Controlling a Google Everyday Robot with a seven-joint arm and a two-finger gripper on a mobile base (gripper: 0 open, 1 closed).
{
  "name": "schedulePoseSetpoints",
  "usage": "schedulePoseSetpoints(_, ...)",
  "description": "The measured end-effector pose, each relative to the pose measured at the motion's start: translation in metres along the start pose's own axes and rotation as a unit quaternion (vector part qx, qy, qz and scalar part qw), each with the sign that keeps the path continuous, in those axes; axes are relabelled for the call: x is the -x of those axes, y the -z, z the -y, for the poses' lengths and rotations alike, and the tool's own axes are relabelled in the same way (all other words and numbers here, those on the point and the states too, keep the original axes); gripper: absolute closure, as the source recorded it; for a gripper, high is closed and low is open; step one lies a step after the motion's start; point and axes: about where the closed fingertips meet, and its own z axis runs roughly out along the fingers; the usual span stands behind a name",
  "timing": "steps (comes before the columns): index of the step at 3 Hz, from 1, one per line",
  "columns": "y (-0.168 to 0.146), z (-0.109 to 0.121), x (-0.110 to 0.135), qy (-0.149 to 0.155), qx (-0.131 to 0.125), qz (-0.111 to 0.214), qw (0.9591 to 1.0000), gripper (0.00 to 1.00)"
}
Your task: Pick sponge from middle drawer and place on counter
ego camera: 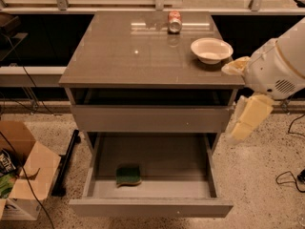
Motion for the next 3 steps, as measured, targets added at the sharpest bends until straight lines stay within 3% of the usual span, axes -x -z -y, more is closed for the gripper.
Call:
schedulePoseSetpoints(1, -0.044, 0.002, 0.003, -0.013, 0.008, 0.046, 0.9988, 0.00)
schedulePoseSetpoints(3, -0.057, 0.003, -0.001, -0.029, 0.005, 0.034, 0.9990, 0.00)
